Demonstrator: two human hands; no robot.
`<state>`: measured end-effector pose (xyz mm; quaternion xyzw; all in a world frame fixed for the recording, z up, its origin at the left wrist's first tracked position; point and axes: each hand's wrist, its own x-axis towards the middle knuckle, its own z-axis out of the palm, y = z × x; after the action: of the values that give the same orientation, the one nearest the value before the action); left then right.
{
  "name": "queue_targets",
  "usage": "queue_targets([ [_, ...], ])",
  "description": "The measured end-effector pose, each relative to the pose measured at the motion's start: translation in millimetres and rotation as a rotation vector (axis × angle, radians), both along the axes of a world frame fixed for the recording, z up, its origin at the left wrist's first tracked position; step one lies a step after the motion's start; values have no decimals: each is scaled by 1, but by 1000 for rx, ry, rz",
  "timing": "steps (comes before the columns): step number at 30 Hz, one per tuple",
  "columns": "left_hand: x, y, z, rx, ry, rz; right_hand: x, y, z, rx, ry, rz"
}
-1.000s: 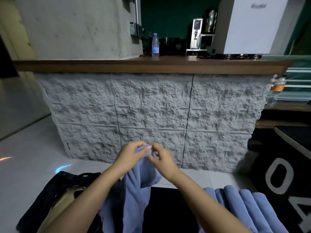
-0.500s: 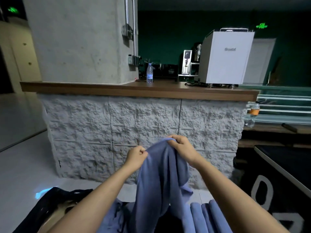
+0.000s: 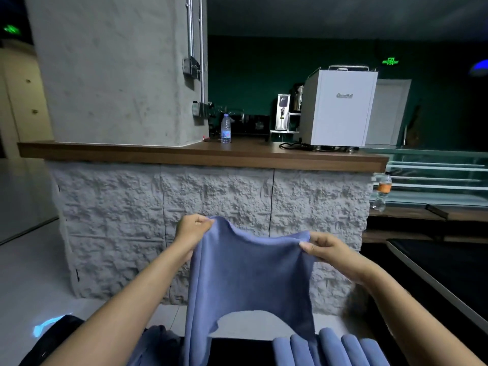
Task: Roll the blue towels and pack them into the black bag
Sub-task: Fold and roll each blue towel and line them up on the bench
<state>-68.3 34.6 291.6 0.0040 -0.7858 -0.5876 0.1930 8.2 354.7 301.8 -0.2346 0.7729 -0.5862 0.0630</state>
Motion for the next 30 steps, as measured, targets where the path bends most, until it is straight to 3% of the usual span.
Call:
queue_targets([
  [3,16,26,7,10,-8,-129,4,-36,18,25,89,45],
  [8,36,58,18,-59,7,-406,-18,-92,16,322,481,-229],
  [13,44,48,18,66,-10,-408,-22,-108,6,50,391,-229],
  [16,44,34,-2,63,-125,-468,-29,-107,7,54,397,-383],
  [23,49,7,-54,-42,-361,-664,-44,-70,-5,-46,199,-553],
  [26,41,3,-55,-33,-289,-519,-41,-58,-10,-48,170,-518],
  [28,37,6,-45,95,-158,-350,-35,-51,-9,-22,133,-412],
  [30,36,17,-26,105,-41,-272,-25,-50,-2,44,129,-252],
])
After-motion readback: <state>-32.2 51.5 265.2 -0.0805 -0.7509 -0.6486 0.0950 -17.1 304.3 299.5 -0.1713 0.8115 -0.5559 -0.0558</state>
